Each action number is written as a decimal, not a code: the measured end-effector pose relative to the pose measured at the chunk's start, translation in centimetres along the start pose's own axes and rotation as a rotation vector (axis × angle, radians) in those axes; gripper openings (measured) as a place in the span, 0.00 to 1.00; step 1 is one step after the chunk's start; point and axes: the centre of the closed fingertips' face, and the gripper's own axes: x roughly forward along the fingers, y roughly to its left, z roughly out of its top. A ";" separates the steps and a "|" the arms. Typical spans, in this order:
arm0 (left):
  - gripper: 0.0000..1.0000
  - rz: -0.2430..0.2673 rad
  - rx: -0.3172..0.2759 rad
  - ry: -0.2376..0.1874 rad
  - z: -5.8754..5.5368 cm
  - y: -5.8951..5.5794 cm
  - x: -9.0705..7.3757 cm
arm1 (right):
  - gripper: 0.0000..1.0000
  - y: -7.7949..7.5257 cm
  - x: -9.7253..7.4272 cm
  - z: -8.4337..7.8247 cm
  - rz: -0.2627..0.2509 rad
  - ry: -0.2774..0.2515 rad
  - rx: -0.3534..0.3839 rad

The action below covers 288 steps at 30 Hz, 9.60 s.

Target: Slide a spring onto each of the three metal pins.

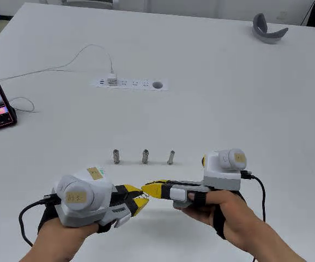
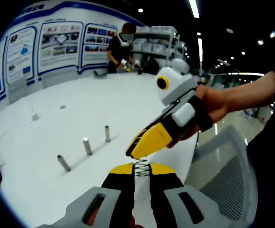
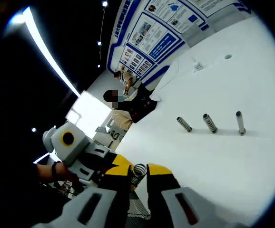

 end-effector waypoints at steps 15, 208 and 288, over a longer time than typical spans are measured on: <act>0.10 -0.058 0.024 -0.030 1.5 -0.2 0.3 | 0.12 1.1 -0.9 1.1 0.011 0.116 -0.180; 0.70 0.294 -0.259 0.017 -6.6 9.9 -9.0 | 0.12 -16.2 -0.9 5.1 -0.299 0.749 -0.828; 0.90 0.281 -0.262 -0.027 -3.1 11.8 -9.1 | 0.79 -8.3 -7.9 2.1 -0.432 0.152 -0.390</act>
